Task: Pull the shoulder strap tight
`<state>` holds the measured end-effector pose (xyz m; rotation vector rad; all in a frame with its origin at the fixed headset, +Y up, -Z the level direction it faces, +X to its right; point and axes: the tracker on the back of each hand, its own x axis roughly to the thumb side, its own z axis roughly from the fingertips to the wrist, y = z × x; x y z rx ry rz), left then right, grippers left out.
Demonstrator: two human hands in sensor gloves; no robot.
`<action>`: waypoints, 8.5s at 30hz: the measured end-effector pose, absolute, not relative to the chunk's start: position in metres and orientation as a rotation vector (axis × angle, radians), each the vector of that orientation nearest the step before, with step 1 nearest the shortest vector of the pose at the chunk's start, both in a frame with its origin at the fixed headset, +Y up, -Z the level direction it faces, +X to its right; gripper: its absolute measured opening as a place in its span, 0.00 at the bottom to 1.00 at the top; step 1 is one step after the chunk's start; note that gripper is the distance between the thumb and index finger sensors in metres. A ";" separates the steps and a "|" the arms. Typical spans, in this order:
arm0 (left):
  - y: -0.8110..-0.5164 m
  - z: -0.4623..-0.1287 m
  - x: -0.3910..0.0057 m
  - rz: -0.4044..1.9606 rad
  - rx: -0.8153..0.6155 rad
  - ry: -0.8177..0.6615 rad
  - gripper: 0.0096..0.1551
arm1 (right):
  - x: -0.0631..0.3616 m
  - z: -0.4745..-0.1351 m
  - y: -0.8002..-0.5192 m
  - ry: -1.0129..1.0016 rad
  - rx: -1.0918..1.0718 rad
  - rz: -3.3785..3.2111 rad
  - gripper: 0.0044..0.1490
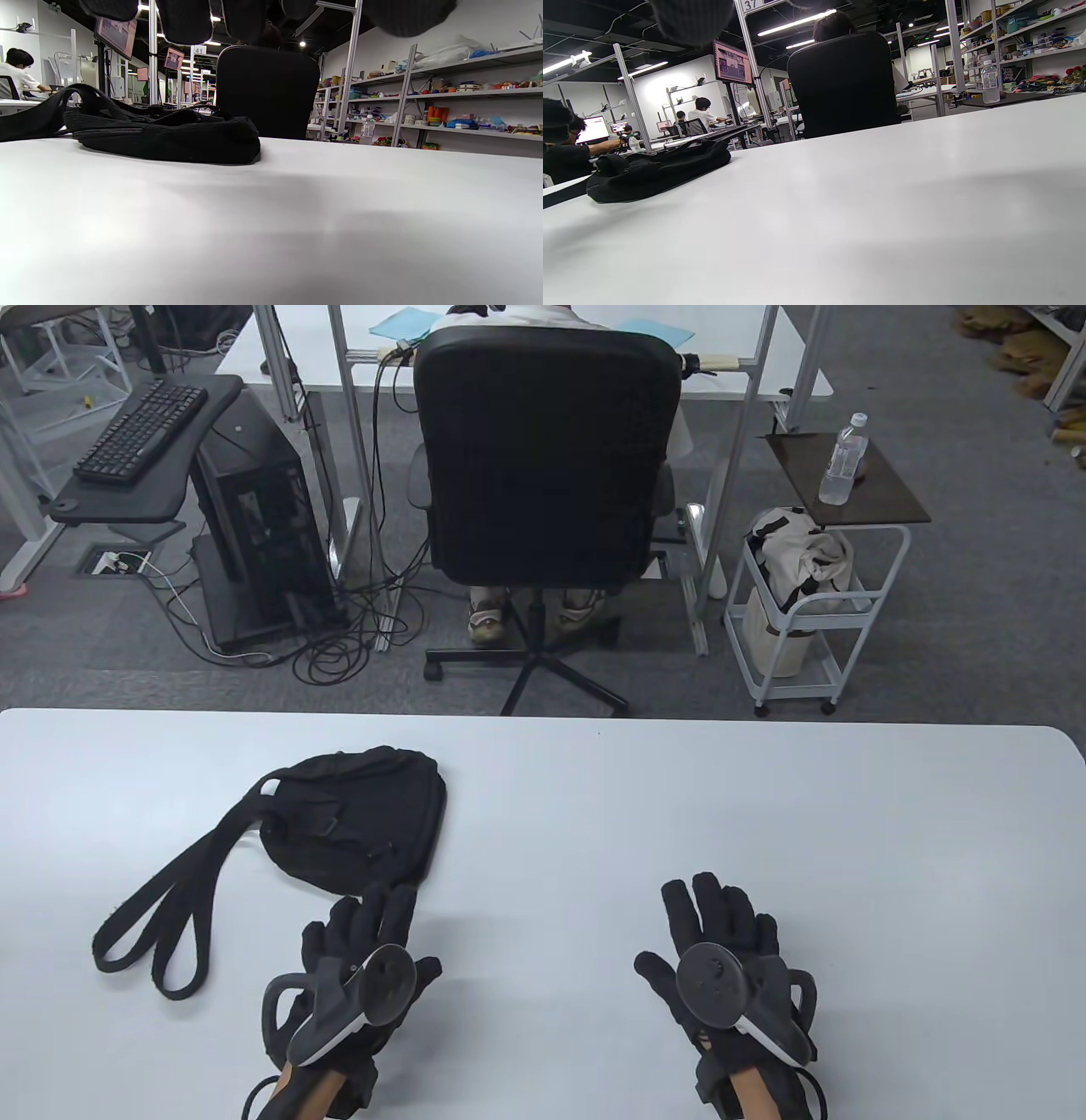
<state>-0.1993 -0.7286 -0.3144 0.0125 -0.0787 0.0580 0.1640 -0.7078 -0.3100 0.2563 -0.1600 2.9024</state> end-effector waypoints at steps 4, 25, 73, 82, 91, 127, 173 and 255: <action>-0.718 -0.333 -0.208 0.109 -0.019 -0.057 0.49 | 0.164 -0.310 -0.708 -0.158 0.263 2.894 0.52; -0.781 -0.458 -0.275 -0.153 -0.429 0.144 0.62 | 0.157 -0.312 -0.711 -0.099 0.315 2.881 0.52; -0.585 -0.366 -0.177 -0.156 0.381 0.066 0.30 | 0.182 -0.301 -0.682 -0.271 0.263 2.772 0.50; -0.623 -0.337 -0.100 -0.262 0.400 -0.070 0.30 | 0.188 -0.297 -0.674 -0.319 0.250 2.747 0.50; -0.690 -0.302 -0.052 -0.329 0.253 -0.222 0.34 | 0.187 -0.296 -0.674 -0.323 0.263 2.744 0.50; -0.772 -0.352 -0.057 -0.341 -0.052 -0.515 0.35 | 0.171 -0.298 -0.684 -0.226 0.379 2.783 0.49; -0.740 -0.306 -0.114 0.178 0.119 -0.400 0.40 | 0.049 -0.325 -0.734 0.095 0.583 2.835 0.25; -0.732 -0.305 -0.114 0.185 0.220 -0.480 0.37 | 0.069 -0.334 -0.718 0.212 0.548 2.501 0.20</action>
